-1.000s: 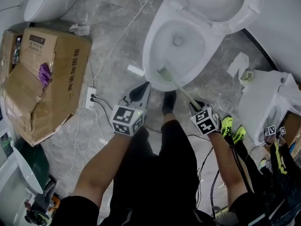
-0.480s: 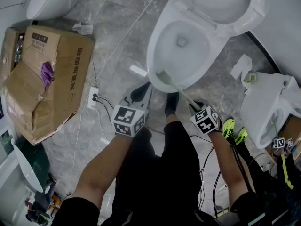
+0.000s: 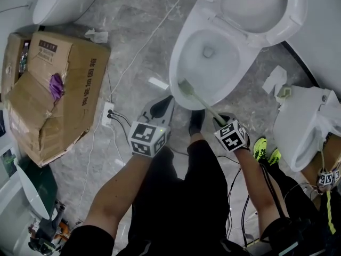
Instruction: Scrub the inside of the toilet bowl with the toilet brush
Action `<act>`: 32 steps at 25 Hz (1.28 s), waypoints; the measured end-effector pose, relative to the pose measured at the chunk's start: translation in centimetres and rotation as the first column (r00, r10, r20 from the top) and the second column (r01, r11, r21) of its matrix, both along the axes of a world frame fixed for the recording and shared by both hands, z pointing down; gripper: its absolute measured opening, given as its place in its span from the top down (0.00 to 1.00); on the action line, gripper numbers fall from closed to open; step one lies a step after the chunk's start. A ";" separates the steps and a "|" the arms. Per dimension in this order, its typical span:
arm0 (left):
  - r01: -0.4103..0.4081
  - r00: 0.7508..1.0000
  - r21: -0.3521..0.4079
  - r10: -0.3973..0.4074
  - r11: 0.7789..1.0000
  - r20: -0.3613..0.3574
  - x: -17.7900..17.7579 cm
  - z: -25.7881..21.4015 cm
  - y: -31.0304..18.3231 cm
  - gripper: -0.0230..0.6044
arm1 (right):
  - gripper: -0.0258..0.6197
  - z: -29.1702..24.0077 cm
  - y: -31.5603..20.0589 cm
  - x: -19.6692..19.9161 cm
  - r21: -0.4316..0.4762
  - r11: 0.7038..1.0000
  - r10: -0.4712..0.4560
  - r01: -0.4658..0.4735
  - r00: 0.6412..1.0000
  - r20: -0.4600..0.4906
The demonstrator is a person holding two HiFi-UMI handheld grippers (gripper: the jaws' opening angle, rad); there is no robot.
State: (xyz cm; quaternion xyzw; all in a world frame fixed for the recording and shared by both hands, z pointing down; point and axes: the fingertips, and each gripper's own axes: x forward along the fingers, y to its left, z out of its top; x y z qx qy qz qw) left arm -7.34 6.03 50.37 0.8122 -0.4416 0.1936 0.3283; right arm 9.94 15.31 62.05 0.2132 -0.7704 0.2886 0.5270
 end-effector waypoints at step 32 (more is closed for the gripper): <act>-0.071 0.997 0.007 0.071 0.997 -0.020 2.1 -0.9 -4.1 0.95 | 0.87 0.7 -9.1 -2.4 0.024 0.971 0.236 -0.237 0.971 0.033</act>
